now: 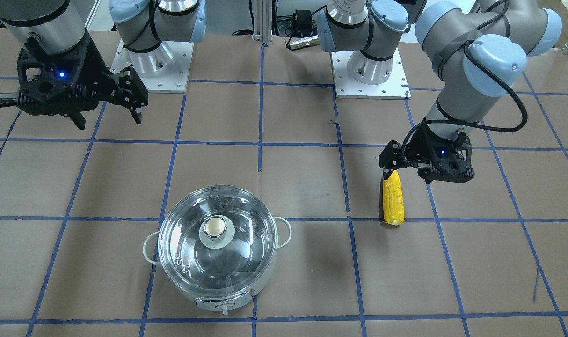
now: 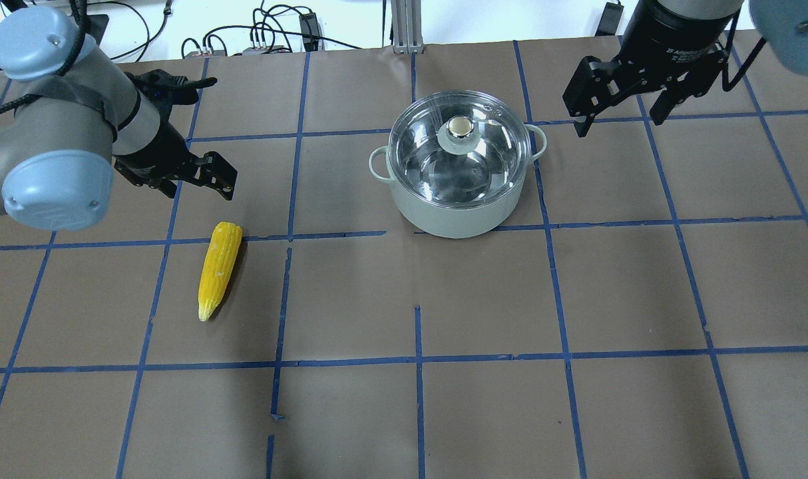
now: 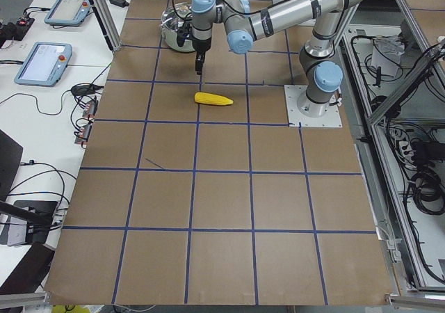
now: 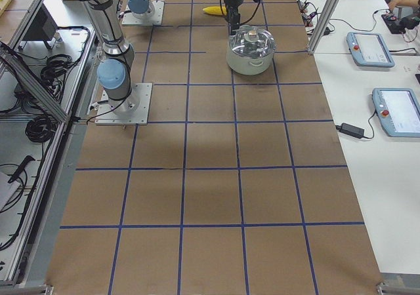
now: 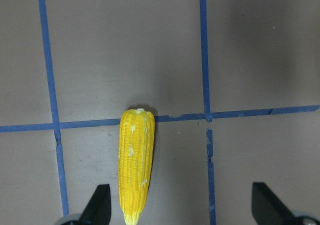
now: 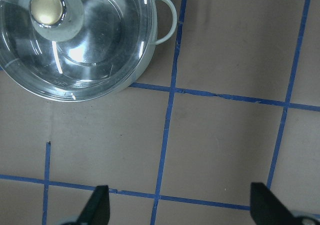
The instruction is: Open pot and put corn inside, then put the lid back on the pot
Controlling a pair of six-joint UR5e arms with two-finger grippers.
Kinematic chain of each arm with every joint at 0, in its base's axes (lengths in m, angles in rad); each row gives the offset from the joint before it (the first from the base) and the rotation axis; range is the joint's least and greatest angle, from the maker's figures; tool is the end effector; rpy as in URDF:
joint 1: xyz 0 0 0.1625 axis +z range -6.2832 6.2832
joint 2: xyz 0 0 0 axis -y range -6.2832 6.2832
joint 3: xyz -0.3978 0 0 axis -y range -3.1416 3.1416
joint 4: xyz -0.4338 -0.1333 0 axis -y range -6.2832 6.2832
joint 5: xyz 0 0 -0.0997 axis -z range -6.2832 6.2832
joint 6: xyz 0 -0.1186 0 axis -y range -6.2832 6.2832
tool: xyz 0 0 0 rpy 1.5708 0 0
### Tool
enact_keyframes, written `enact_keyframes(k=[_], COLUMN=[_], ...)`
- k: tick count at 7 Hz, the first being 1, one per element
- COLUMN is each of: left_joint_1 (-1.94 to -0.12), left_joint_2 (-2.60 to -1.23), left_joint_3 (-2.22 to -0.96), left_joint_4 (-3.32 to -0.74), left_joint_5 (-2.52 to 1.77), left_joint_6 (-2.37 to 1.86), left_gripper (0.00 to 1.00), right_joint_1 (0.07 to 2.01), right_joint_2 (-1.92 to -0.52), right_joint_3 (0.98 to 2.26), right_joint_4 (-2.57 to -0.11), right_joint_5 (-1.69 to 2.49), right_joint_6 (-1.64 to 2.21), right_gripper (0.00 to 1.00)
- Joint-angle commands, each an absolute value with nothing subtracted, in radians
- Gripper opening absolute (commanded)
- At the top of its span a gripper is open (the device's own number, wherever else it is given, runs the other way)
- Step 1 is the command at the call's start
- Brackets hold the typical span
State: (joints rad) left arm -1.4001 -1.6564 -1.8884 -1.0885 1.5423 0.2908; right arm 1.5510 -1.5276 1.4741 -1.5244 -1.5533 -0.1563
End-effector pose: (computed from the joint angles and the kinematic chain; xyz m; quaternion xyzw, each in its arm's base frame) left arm -0.0427 -0.5571 0.2783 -0.0605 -0.9973 0.0417 0.0048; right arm 0.1244 -0.5535 0.4653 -0.0682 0.9976 -0.0043 0.0084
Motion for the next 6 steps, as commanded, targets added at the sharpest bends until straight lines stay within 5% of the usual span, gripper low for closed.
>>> enact_keyframes(k=[1, 6], left_joint_1=[-1.361, -1.319], left_joint_2=[-1.66, -1.687], left_joint_3=[-1.953, -2.02], left_joint_4=[-1.029, -0.91], left_joint_5=[1.546, 1.482], left_joint_6=[0.397, 0.457], left_gripper=[1.0, 0.98], right_joint_1=[1.551, 1.565], right_joint_2=[-1.531, -1.39], right_joint_3=[1.474, 1.442], right_joint_4=[-1.532, -1.676], right_joint_5=[-1.548, -1.536], right_joint_6=[-0.093, -0.057], right_gripper=[1.0, 1.0])
